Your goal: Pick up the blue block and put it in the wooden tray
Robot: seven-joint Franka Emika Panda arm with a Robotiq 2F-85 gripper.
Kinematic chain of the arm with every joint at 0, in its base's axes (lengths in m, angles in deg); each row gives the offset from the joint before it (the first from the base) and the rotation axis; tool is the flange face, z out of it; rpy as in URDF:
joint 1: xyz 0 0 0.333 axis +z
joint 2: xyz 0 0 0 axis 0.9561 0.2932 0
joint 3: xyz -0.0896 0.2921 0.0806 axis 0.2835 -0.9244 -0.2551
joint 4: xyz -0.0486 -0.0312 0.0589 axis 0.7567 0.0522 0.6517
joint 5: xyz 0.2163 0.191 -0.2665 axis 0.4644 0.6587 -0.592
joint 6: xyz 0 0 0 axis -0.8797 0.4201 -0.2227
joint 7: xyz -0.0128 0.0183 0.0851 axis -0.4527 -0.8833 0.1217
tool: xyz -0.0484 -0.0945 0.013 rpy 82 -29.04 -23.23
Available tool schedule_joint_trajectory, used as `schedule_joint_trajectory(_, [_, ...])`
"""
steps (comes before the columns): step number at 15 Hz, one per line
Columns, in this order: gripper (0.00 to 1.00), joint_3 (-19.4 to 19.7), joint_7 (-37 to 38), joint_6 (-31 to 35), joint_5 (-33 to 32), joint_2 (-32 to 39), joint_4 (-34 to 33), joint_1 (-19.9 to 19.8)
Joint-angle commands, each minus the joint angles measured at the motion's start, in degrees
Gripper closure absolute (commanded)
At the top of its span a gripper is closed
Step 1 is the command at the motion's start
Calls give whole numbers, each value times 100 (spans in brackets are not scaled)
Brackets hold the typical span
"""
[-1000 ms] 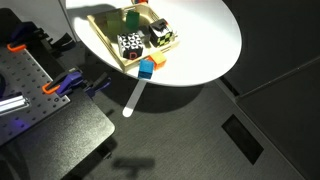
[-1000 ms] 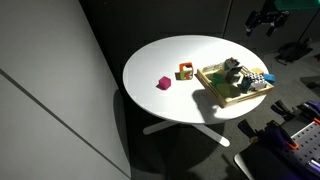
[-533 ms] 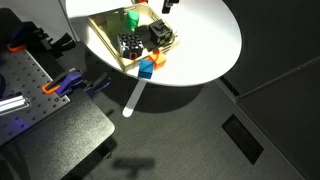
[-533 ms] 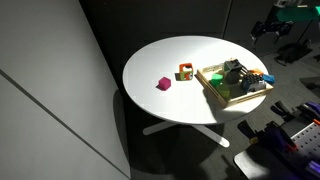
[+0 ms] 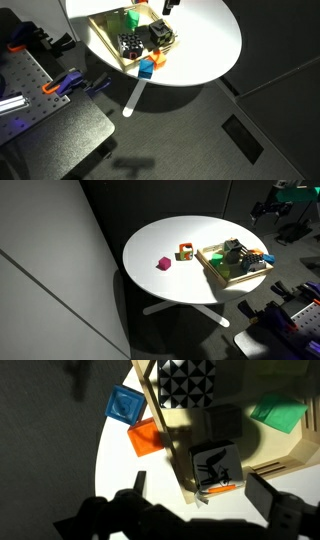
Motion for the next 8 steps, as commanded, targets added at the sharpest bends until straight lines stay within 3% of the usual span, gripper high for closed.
schedule_joint_trajectory(1, [0, 40, 85, -37, -115, 212, -116, 10])
schedule_joint_trajectory(8, [0, 107, -183, -263, -46, 871, -302, -34])
